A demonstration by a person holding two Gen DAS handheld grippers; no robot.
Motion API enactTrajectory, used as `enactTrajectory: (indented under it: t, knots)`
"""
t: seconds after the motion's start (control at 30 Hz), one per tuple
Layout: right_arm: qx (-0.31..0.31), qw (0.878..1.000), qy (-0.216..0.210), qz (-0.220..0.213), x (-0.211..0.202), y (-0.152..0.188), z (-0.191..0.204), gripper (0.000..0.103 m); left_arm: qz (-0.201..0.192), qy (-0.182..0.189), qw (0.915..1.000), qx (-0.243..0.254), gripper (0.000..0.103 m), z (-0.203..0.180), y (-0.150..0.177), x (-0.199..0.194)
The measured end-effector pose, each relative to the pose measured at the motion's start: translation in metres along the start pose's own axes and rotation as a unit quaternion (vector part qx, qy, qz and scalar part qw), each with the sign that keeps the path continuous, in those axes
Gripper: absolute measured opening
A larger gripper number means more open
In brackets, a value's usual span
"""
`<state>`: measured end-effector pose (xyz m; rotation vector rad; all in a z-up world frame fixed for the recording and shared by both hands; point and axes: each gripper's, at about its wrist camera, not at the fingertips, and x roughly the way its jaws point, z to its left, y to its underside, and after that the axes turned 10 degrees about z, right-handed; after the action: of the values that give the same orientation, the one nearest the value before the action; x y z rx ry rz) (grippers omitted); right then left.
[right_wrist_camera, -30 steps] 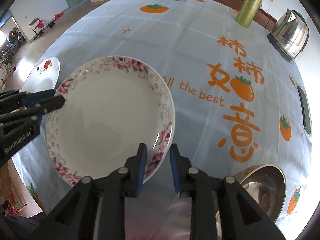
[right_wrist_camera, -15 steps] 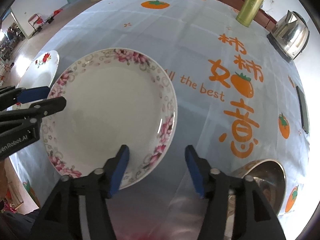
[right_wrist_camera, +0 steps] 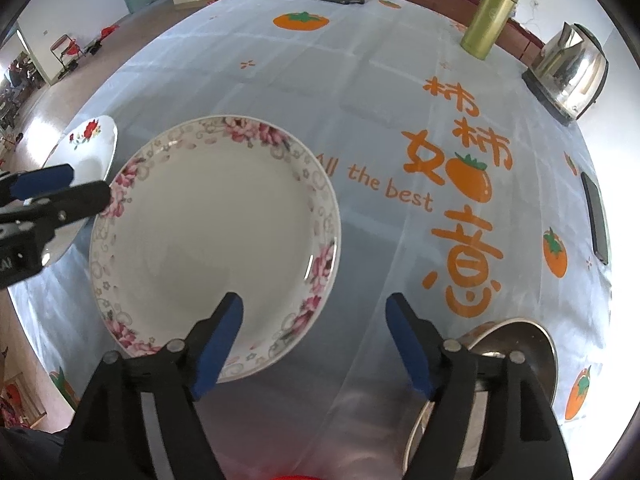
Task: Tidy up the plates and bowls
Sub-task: 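Open both grippers to release the pink-rimmed plate and withdraw, then move both grippers to the rim of the white red-flower plate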
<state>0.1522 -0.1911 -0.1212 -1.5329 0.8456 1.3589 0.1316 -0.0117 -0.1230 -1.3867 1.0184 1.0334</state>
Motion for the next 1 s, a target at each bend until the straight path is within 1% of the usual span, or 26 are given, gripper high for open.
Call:
enactTrajectory:
  t: [0.1, 0.23, 0.33, 0.4, 0.47, 0.57, 0.67, 0.77, 0.87, 1.0]
  knots:
    - [0.0, 1.0, 0.004, -0.01, -0.006, 0.001, 0.0, 0.076, -0.013, -0.005, 0.9998, -0.011, 0.066, 0.012, 0.002, -0.011]
    - [0.0, 0.999, 0.015, -0.038, -0.025, 0.0, 0.0, 0.076, -0.031, -0.026, 0.9983, -0.042, 0.066, 0.043, 0.008, -0.026]
    - [0.002, 0.998, 0.009, -0.056, -0.037, -0.002, 0.001, 0.073, -0.032, -0.049, 0.9959, -0.069, 0.066, 0.067, 0.013, -0.03]
    - [0.0, 0.998, 0.004, -0.063, -0.04, -0.006, 0.004, 0.066, -0.031, -0.055, 0.9942, -0.087, 0.066, 0.083, 0.018, -0.031]
    - [-0.005, 0.998, -0.006, -0.067, -0.042, -0.009, 0.009, 0.051, -0.028, -0.067, 0.9921, -0.102, 0.066, 0.096, 0.022, -0.03]
    - [-0.015, 0.997, -0.03, -0.064, -0.04, -0.016, 0.019, 0.041, -0.014, -0.075, 0.9891, -0.126, 0.066, 0.117, 0.028, -0.024]
    - [-0.038, 0.996, -0.048, -0.06, -0.037, -0.024, 0.039, 0.04, 0.001, -0.075, 0.9869, -0.143, 0.066, 0.129, 0.036, -0.016]
    - [-0.061, 0.995, -0.063, -0.057, -0.033, -0.031, 0.061, 0.04, 0.008, -0.084, 0.9847, -0.153, 0.066, 0.137, 0.04, -0.011]
    - [-0.079, 0.992, -0.08, -0.05, -0.028, -0.04, 0.083, 0.04, 0.015, -0.083, 0.983, -0.163, 0.066, 0.147, 0.043, -0.006]
    - [-0.099, 0.99, -0.09, -0.044, -0.022, -0.051, 0.106, 0.04, 0.021, -0.081, 0.9815, -0.172, 0.066, 0.156, 0.044, -0.002]
